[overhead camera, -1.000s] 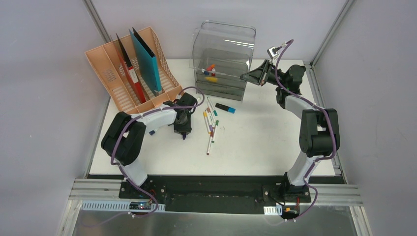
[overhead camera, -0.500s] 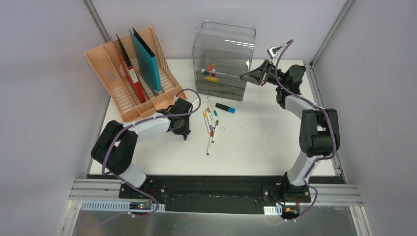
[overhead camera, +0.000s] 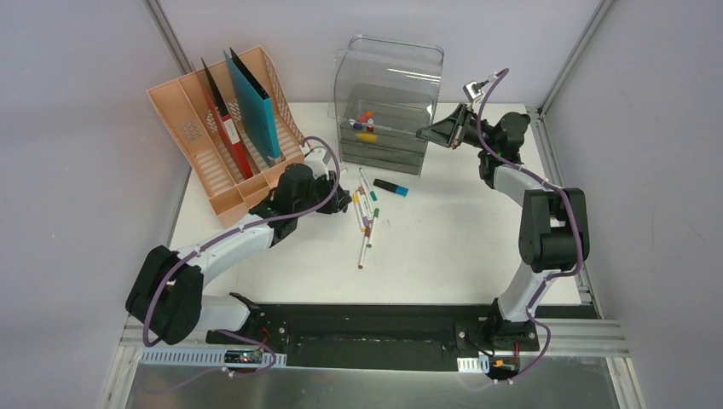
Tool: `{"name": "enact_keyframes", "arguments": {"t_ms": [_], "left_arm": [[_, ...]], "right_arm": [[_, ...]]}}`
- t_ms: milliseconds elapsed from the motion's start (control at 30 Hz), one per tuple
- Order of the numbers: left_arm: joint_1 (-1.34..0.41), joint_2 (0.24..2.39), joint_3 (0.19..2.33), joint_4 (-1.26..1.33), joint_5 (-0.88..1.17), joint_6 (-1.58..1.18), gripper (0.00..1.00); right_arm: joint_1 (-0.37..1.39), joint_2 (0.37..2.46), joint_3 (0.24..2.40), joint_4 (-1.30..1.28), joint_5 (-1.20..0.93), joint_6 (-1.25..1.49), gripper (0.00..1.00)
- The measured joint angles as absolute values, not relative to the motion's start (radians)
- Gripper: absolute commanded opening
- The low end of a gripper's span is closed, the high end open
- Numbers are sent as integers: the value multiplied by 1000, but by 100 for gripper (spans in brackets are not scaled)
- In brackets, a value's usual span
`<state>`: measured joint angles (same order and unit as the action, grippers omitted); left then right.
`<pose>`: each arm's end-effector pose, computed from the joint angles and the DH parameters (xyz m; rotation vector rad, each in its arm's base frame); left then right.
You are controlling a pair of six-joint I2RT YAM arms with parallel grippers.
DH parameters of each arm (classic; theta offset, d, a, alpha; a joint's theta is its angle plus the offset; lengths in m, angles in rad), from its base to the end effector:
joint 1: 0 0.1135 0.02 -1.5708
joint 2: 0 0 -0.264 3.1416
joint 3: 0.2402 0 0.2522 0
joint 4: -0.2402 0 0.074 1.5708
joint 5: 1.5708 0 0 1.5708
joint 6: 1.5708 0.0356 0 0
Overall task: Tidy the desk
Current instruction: Pick up the stationery from the center of the board.
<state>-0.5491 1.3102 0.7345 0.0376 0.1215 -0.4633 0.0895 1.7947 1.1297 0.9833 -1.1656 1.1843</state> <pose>0.2400 -0.1519 0.2295 0.1695 2.1851 -0.7195 0.3875 0.0676 0.2945 -0.3262 1.6819 1.7122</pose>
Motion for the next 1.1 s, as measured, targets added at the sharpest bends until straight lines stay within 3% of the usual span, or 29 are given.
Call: {"name": "enact_keyframes", "arguments": {"t_ms": [400, 633, 1100], "left_arm": [[-549, 1275, 687, 474, 194, -469, 0], [-548, 1480, 687, 759, 211, -572, 0], [-535, 1845, 827, 1021, 79, -933, 0]], "right_arm": [[89, 1795, 1130, 983, -1166, 1185, 5], [89, 1795, 1130, 985, -1166, 1186, 5], [89, 1795, 1130, 1005, -1165, 1209, 5]]}}
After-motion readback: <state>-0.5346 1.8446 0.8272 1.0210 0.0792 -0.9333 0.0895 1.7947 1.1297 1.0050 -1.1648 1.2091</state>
